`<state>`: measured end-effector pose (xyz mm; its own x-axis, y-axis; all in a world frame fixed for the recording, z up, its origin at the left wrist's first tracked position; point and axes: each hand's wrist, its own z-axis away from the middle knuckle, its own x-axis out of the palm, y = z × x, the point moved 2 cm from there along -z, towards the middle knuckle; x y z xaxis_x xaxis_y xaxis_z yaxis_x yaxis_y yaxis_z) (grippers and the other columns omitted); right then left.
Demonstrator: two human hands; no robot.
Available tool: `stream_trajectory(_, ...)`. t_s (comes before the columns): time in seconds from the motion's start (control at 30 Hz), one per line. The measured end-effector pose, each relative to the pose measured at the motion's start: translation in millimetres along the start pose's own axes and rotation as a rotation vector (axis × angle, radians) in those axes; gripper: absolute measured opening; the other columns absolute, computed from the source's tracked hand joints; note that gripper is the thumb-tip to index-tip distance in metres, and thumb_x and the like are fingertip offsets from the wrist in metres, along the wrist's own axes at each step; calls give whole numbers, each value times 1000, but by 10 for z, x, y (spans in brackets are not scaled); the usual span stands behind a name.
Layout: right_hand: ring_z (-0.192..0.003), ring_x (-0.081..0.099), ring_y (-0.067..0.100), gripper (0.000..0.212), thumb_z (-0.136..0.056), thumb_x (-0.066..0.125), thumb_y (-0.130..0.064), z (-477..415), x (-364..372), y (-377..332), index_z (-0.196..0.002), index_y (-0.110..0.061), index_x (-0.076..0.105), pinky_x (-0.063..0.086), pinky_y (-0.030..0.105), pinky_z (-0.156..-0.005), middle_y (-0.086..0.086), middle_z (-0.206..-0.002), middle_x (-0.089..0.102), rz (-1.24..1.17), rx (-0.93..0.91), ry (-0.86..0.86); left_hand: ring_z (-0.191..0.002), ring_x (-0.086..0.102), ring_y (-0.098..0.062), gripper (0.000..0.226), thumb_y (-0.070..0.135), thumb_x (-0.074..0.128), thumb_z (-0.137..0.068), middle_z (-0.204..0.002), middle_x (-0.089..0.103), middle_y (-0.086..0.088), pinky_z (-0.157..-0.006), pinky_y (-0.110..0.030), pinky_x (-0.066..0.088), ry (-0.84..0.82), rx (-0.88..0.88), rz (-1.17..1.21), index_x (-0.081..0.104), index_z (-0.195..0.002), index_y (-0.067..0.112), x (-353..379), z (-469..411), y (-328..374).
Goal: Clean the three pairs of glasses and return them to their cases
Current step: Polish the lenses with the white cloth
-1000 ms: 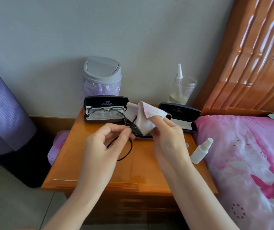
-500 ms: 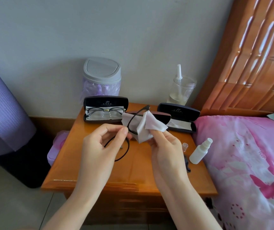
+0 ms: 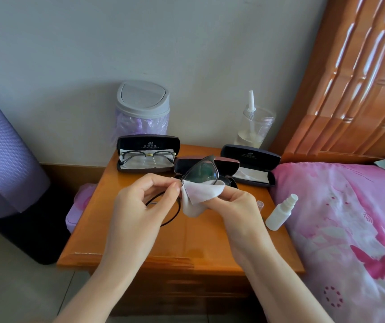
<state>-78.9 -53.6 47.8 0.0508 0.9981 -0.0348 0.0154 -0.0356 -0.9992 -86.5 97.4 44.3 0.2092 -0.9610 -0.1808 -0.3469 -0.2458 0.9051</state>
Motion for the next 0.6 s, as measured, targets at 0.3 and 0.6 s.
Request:
stream_trajectory(0.3,-101,66,27,11,-81,69,-9,-85,-123,-7,-83,-13,78,47,43,-96,5,-90,76,-21,16,34,-81,67,4,9,12,65,-85,-79,72,15,-71,-2,45,-52,24,46,70,-83,18,-6,-33,33)
stream_trajectory(0.6,-83,60,13,20,-90,57,-13,-130,33,-120,-82,-19,73,45,34,-87,-6,-75,71,-156,60,107,-82,66,3,8,16,64,-85,-79,72,16,-72,-4,47,-70,12,21,70,-82,21,45,-11,8)
